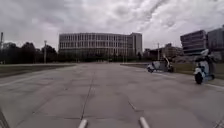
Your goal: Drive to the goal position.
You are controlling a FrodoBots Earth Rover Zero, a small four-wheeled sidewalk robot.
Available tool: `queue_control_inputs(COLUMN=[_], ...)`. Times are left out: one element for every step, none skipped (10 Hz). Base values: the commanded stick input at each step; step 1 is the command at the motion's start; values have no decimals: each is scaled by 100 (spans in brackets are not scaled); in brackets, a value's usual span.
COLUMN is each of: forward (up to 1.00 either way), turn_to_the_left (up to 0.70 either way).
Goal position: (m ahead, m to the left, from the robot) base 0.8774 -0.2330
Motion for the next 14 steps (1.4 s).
queue_control_inputs(forward=[70,70,70,70,70,70,70,70,70,70,70,70,70,70], turn_to_the_left=[9,0,0,0,0,0,0,0,0,0,0,0,0,0])
